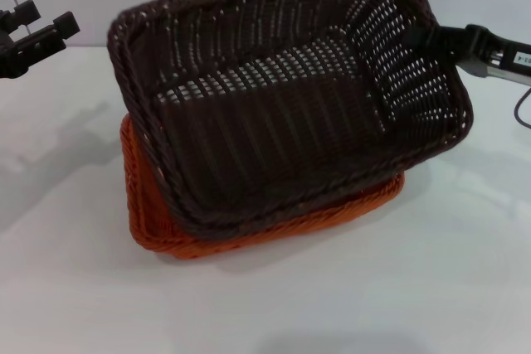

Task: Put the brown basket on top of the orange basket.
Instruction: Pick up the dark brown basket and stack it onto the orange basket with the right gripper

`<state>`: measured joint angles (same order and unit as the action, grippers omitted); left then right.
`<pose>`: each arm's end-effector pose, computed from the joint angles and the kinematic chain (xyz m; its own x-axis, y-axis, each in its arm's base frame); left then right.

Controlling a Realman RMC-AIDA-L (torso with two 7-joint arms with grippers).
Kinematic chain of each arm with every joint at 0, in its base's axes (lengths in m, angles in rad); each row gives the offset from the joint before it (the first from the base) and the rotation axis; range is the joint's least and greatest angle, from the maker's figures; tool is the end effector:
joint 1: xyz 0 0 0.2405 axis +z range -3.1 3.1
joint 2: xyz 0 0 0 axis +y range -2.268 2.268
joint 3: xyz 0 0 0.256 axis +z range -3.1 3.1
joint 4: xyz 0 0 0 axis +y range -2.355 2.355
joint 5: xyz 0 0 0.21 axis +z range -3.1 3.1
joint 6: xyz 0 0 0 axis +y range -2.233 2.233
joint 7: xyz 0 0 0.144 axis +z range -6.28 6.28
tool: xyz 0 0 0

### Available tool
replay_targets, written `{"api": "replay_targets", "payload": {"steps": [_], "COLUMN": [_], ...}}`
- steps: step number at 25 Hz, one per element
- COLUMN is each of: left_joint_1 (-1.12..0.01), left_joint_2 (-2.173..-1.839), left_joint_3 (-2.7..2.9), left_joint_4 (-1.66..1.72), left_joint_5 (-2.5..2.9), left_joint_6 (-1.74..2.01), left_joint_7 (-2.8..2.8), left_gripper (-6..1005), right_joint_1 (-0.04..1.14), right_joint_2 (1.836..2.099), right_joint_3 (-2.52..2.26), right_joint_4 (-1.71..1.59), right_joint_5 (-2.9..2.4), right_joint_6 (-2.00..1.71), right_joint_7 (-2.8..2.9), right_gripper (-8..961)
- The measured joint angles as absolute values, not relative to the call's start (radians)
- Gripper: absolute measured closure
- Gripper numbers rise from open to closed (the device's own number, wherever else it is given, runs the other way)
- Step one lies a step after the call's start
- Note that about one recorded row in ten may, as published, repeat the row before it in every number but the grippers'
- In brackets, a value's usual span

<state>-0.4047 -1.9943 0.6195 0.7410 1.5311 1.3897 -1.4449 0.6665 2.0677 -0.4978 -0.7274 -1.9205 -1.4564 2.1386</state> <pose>-0.2937 0.3544 0.1117 0.5774 0.1476 0.8030 0.6944 -0.6061 -0.3879 0.2231 0.3949 0.0539 0.2320 -0.6607 -0.7139 -0.8545 -0.4891 0.1749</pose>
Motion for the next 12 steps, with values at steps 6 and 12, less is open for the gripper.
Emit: {"api": "replay_targets", "payload": {"steps": [6,12], "left_joint_1": [-0.405,-0.406], "left_joint_2": [-1.99,-1.983], "left_joint_3": [0.627,0.627], "left_joint_4": [0.741,0.743], "left_joint_5": [1.531,1.531], "left_joint_6": [1.389,1.39], "left_joint_7": [-1.448,-1.452], "left_gripper": [139,139], "right_joint_1": [0.663,0.655], "right_joint_2": [2.073,2.075], "right_joint_3": [-0.524,-0.538], "right_joint_4": [-0.721,-0.674], "right_joint_5": [-1.872,-1.828], "right_joint_6": [-1.451,-1.448], "right_joint_7": [2.137,2.09], "right_gripper": [781,782]}}
